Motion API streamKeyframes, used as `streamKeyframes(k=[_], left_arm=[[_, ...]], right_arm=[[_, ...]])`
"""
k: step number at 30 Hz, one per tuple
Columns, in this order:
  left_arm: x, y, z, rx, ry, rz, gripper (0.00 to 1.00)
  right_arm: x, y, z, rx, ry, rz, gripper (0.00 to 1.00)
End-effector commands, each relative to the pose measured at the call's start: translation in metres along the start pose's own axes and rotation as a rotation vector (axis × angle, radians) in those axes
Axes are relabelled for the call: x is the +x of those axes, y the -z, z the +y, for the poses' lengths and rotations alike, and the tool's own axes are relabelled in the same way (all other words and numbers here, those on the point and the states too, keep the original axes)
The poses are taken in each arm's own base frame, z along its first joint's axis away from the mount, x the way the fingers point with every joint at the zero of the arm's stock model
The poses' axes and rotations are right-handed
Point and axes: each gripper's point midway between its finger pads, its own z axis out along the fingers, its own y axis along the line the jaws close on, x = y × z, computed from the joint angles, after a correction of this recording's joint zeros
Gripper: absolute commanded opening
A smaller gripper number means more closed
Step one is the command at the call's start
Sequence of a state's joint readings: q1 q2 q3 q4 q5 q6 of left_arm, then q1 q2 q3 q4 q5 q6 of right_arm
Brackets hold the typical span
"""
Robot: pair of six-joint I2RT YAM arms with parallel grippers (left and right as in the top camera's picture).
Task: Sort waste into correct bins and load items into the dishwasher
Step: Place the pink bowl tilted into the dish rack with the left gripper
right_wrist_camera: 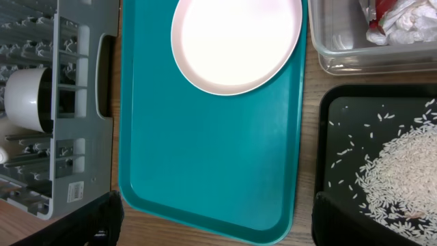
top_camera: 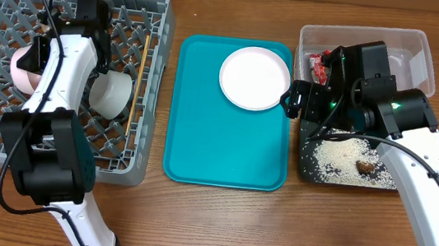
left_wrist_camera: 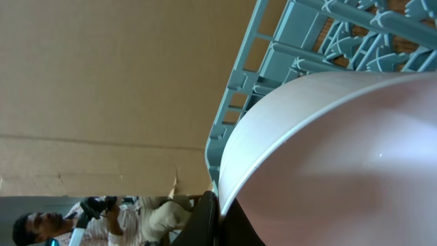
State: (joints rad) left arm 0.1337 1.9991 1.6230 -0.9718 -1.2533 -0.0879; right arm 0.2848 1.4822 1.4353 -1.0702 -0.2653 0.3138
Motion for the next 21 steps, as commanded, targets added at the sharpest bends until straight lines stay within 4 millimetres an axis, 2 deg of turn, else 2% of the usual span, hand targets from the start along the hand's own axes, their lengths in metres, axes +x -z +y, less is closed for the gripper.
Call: streamKeyframes(k=[1,10,15,21], left_arm=[[0.0,-0.007,0.003,-0.018,-0.021,0.01,0.04],[0.002,-0.017,0.007,-0.019,-0.053,0.03,0.04],[0.003,-0.017,-0.008,0.058,-0.045,0.032,0.04],[0.013,-0.02,-0.019,0.065,-0.066,0.043,0.04]], right_arm=[[-0.003,0.002,0.002,-0.004,0.008,-0.01,0.89],[-0.002,0.002,0.002,-0.002,0.007,-0.008,0.89],[-0.003,0.002,0.002,-0.003,0.008,-0.01,0.89],[-0.003,0.002,0.002,-0.003,0.012,-0.012,0.89]])
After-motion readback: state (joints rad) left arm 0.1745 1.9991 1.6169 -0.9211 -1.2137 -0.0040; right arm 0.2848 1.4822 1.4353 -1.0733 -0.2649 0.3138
